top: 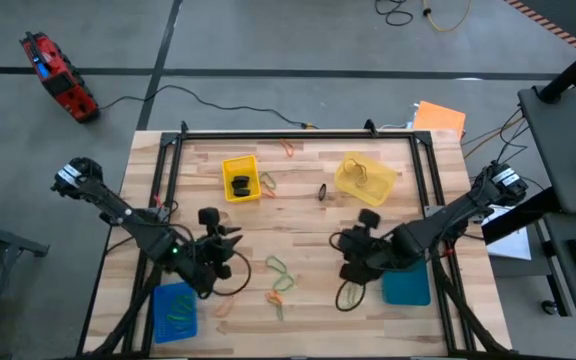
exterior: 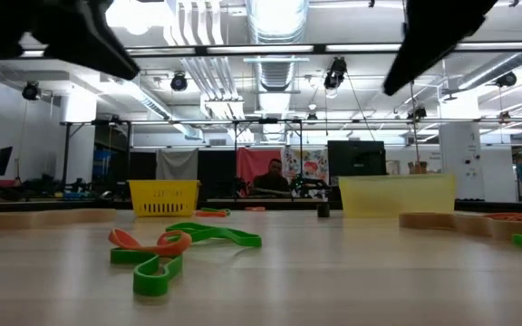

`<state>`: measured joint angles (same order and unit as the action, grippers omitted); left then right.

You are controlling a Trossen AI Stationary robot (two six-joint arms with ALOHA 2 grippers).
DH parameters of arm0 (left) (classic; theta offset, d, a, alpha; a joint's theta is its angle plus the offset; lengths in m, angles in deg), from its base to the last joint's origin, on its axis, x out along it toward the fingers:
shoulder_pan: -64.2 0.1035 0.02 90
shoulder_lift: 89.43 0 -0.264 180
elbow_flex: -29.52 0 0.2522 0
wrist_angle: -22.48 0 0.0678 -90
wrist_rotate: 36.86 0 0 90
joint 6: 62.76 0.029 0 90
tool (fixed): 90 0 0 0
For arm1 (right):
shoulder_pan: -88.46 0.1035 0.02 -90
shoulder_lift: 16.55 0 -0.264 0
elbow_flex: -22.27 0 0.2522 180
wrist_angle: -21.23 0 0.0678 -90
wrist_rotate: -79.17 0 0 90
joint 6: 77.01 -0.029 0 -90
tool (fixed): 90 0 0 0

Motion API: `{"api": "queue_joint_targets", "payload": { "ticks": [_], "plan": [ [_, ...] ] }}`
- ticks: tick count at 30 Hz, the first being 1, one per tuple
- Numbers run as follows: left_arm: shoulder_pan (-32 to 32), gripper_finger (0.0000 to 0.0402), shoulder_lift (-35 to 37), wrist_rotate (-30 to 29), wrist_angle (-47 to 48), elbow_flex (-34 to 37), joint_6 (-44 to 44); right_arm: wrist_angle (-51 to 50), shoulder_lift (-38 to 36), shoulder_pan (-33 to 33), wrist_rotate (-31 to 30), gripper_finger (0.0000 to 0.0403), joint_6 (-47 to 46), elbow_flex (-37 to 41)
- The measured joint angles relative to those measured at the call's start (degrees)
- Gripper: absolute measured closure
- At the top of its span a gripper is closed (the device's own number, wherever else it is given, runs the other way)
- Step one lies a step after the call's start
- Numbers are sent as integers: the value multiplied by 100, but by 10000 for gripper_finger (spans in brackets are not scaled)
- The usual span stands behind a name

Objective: Sort rubber bands into baskets
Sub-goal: Put the brown rubber band into the right yellow bin

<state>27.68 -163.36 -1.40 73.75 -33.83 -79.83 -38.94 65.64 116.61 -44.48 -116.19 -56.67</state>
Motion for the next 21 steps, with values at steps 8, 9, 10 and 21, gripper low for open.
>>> {"api": "queue_joint_targets", "payload": {
  "ticks": [8, 9, 10, 21],
  "plan": [
    [885, 322, 123, 375, -223, -235, 949, 348, -350, -755, 105, 313, 1727, 492],
    [991, 322, 144, 459, -274, -235, 1056, 382, -436, -857, 107, 316, 1839, 597],
    [1102, 322, 168, 505, -309, -235, 1150, 493, -533, -950, 116, 320, 1963, 703],
    [2591, 322, 494, 1887, -951, -229, 2427, 2254, -1814, -1979, 949, 344, 3427, 1684]
  ]
}}
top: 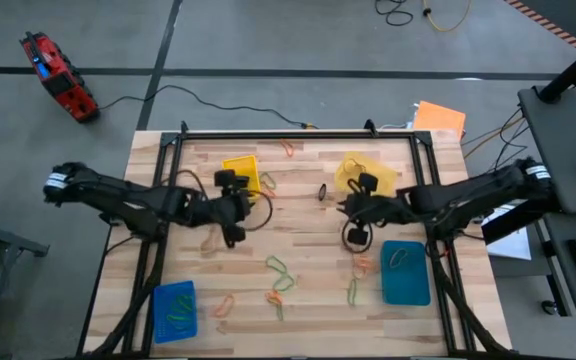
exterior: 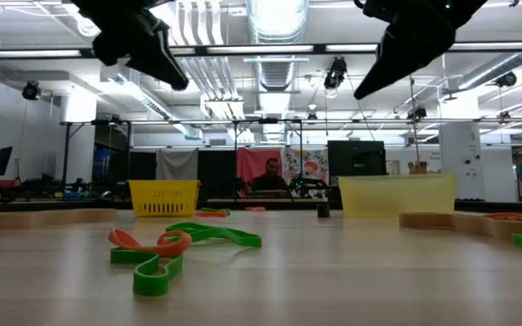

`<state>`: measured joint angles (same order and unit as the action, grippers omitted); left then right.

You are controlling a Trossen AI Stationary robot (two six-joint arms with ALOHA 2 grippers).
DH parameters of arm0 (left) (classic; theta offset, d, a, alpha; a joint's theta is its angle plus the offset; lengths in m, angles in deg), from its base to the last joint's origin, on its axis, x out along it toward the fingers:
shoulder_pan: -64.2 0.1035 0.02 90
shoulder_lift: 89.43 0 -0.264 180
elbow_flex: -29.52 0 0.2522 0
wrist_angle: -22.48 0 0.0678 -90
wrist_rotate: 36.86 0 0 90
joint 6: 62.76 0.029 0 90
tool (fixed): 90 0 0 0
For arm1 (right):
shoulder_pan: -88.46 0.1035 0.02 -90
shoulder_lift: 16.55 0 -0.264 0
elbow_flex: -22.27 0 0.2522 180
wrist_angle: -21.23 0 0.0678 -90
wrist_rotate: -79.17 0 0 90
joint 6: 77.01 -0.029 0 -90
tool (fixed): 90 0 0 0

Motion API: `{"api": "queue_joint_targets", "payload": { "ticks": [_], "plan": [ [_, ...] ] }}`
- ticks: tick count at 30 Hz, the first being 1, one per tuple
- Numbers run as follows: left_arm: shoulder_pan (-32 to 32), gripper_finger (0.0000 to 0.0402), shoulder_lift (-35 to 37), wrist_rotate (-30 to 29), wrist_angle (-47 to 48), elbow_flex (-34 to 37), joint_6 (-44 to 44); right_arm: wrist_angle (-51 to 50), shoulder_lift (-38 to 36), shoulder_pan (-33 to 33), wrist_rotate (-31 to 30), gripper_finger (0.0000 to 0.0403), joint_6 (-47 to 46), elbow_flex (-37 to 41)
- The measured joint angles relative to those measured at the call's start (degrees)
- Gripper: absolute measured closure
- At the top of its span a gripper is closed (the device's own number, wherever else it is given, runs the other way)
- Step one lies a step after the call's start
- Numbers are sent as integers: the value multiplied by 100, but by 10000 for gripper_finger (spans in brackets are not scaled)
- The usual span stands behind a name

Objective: Sort rubber bands into baskets
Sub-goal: Put the brown rubber band into the right yellow bin

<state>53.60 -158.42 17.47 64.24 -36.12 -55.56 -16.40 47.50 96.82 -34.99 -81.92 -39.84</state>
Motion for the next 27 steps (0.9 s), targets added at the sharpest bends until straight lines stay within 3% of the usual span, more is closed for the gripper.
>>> {"api": "queue_joint_targets", "payload": {
  "ticks": [5, 11, 21, 27],
  "plan": [
    [538, 322, 108, 1430, -350, 1, 426, 202, -221, -300, 28, 344, 40, 76],
    [763, 322, 47, 2921, -207, 24, 9, 340, -201, -401, 18, 347, -297, 77],
    [733, 322, -485, 3037, -158, 262, -75, 1155, 433, -402, 18, 351, -629, 78],
    [733, 322, -612, 3018, 587, 248, -1105, 1065, 569, -402, 18, 350, -1088, 78]
  ]
}}
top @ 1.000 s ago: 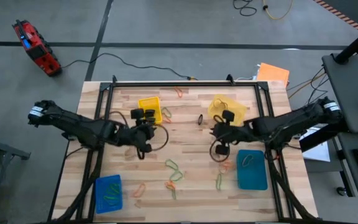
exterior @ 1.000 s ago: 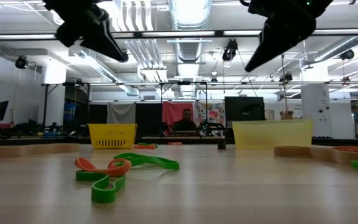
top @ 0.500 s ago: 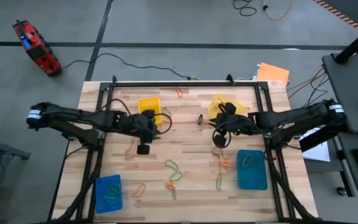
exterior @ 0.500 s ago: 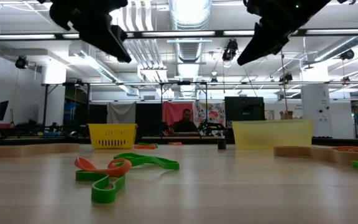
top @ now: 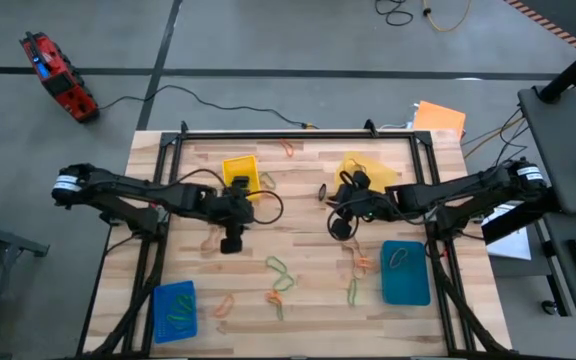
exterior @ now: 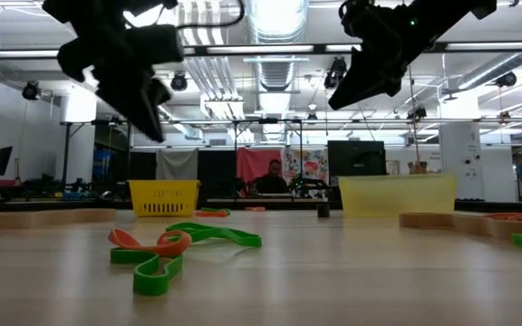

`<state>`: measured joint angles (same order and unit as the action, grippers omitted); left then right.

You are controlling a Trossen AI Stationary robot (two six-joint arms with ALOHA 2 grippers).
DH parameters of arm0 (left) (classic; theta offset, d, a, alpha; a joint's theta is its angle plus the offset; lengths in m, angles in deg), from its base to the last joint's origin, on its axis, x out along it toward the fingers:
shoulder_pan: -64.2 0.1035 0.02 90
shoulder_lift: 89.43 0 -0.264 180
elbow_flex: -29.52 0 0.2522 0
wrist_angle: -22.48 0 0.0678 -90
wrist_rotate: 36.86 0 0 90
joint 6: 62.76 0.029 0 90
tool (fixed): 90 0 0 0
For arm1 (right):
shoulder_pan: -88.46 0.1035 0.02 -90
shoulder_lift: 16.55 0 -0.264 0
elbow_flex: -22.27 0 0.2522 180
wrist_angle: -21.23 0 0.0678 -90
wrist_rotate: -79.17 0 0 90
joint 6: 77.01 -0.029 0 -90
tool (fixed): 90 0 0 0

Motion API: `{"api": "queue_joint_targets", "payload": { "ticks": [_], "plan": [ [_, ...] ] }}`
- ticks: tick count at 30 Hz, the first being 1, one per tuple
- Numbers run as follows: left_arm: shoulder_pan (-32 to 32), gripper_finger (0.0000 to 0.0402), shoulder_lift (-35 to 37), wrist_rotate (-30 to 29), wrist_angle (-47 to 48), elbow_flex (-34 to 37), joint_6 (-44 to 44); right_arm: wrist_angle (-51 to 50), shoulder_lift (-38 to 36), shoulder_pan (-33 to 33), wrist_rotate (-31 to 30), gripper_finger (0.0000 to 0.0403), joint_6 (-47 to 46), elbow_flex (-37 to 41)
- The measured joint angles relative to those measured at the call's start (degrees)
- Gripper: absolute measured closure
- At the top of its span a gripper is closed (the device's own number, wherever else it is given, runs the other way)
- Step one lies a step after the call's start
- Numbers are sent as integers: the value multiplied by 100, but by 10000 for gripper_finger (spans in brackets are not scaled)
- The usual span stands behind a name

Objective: Sort rubber bands into baskets
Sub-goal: Put the brown rubber band into the right yellow bin

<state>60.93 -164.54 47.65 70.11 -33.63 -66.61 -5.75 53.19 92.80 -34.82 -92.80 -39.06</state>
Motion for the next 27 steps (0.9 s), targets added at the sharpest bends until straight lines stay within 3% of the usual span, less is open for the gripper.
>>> {"api": "queue_joint_targets", "payload": {
  "ticks": [4, 7, 11, 13, 15, 17, 20, 24, 27],
  "plan": [
    [-8, 322, 13, 2, 910, -36, -958, -176, -3, 12, 0, 349, -224, 0],
    [-7, 322, 15, -218, 1257, -30, -1172, -175, -7, 32, 0, 349, -271, 0],
    [-4, 322, 15, -1199, 1044, -22, -457, -143, -7, 39, 1, 349, -273, 0],
    [2, 322, 17, -1340, 902, -21, 90, -144, -7, 39, 0, 349, -253, 0],
    [2, 322, 44, -1130, 818, -21, 488, -146, -7, 39, 0, 349, -220, 0],
    [34, 322, 59, -497, 900, -22, 563, -148, -7, 39, -1, 349, -157, 0],
    [45, 322, 48, 374, 1337, -21, -166, -146, -7, 39, -2, 349, -64, 0],
    [46, 322, 24, 456, 1894, 34, -1657, -132, -7, 37, -2, 349, -4, 0],
    [42, 322, 24, 331, 1861, 87, -2169, -129, -7, 37, -2, 349, -8, 0]
  ]
}}
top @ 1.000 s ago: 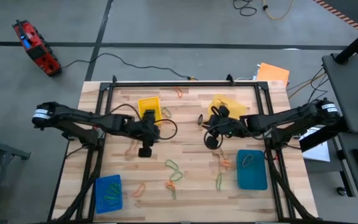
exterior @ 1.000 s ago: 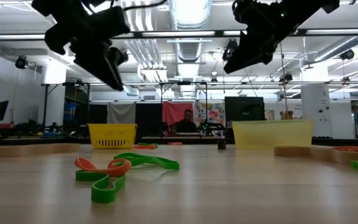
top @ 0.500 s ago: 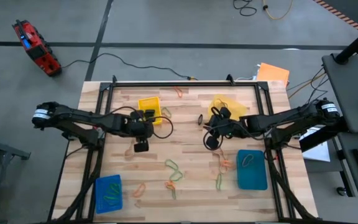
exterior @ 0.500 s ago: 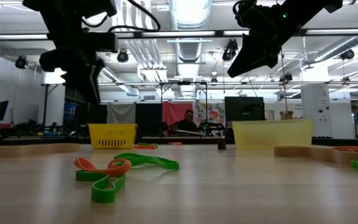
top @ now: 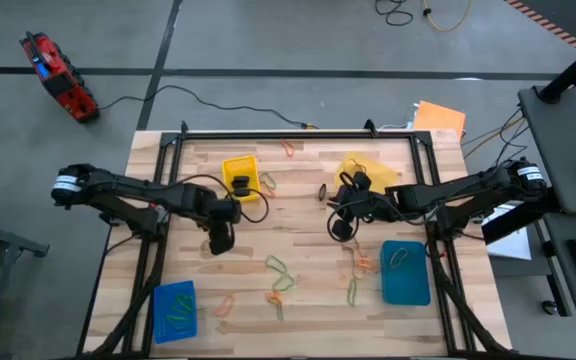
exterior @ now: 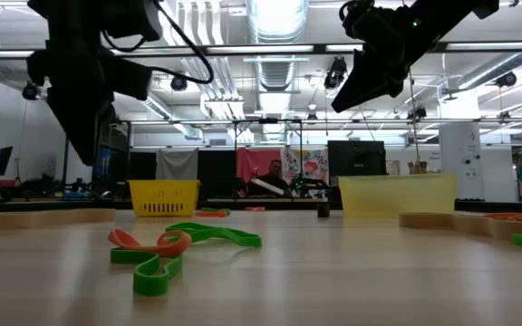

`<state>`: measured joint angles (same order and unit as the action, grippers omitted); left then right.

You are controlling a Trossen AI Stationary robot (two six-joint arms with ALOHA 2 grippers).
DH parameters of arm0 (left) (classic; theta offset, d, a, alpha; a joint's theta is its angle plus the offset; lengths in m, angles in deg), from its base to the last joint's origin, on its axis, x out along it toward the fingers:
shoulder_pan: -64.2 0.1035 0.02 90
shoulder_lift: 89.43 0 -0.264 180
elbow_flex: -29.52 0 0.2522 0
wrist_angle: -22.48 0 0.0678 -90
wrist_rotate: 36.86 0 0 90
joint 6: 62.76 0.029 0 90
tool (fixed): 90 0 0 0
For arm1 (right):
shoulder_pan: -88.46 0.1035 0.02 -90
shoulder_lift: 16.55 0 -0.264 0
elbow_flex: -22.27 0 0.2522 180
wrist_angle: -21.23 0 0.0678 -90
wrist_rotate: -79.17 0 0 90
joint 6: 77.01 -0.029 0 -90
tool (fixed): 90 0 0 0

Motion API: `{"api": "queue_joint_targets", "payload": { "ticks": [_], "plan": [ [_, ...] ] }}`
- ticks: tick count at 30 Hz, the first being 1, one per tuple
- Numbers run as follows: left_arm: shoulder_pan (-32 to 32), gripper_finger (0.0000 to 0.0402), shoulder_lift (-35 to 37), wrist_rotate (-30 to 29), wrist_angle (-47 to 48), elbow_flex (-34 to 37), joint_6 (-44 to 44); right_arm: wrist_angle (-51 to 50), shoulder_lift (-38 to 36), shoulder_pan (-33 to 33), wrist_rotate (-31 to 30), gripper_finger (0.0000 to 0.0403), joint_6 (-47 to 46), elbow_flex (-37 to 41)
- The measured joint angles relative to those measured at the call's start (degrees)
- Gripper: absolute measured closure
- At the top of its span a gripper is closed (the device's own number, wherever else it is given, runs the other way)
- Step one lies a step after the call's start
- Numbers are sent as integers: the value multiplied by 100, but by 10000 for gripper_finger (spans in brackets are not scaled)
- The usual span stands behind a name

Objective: Sort rubber bands into baskets
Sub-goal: Put the brown rubber band into the right yellow bin

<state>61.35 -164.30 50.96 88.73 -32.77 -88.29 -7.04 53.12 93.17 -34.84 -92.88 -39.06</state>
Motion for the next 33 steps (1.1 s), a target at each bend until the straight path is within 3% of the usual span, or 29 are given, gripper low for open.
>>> {"api": "queue_joint_targets", "payload": {
  "ticks": [7, 20, 33],
  "plan": [
    [-10, 309, 0, -386, 27, 189, -542, 0, 0, 28, 0, 349, -215, 0],
    [-73, 224, -2, -388, -729, 1127, -484, 2, -2, 39, 0, 349, -195, 0],
    [-71, 217, -7, -632, -1537, 1563, -569, 4, -2, 39, 0, 349, -205, 0]
  ]
}}
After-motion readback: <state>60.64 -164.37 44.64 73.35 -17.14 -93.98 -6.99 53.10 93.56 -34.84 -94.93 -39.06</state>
